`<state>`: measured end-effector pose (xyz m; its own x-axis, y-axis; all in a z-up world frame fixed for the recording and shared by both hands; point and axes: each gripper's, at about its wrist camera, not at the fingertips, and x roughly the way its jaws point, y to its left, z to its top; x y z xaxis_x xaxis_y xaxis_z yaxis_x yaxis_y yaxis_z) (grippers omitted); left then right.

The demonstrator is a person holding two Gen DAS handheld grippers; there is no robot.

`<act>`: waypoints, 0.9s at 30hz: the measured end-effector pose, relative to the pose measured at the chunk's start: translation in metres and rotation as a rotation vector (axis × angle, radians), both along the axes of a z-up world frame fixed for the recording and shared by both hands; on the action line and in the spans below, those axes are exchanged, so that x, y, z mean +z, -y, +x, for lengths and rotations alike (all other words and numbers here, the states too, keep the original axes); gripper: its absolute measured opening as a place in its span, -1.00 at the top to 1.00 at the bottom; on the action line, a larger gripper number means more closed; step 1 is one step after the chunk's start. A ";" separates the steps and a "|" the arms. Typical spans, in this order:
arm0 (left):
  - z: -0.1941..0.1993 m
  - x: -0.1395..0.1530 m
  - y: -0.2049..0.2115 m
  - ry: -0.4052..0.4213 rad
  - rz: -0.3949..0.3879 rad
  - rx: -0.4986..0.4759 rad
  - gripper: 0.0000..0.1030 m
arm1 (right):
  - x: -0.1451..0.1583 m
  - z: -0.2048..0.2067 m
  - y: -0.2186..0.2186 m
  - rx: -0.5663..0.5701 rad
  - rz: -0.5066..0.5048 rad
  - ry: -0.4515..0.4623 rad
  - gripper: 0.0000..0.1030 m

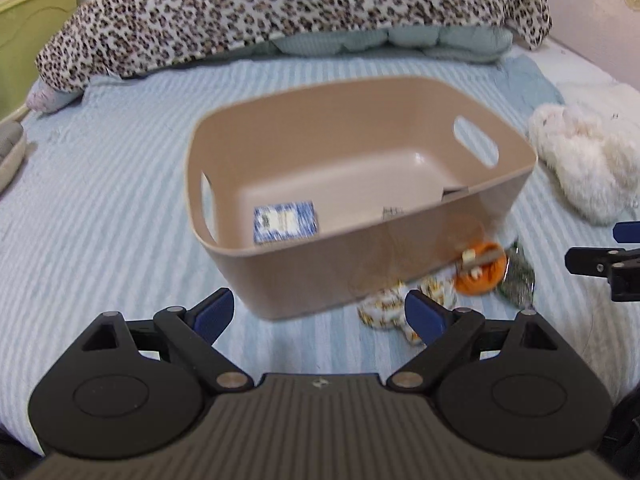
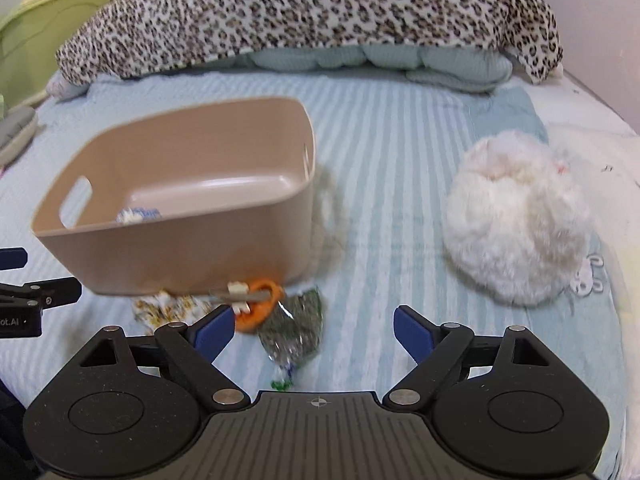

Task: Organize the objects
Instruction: 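Grasp the floral scrunchie with the left tool while the right grasps the green snack bag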

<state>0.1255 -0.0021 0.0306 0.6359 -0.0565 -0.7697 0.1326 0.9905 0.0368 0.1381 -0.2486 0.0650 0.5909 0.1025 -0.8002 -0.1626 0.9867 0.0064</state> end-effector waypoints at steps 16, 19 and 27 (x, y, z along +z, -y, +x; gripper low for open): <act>0.029 -0.067 0.018 -0.084 -0.037 -0.058 -0.80 | -0.078 0.026 -0.022 0.032 -0.113 -0.144 -0.71; 0.033 -0.073 0.017 -0.093 -0.100 -0.061 -0.80 | -0.088 0.033 -0.022 0.024 -0.102 -0.171 -0.71; 0.042 -0.082 0.017 -0.127 -0.218 -0.051 -0.80 | -0.091 0.041 -0.025 -0.001 -0.074 -0.155 -0.68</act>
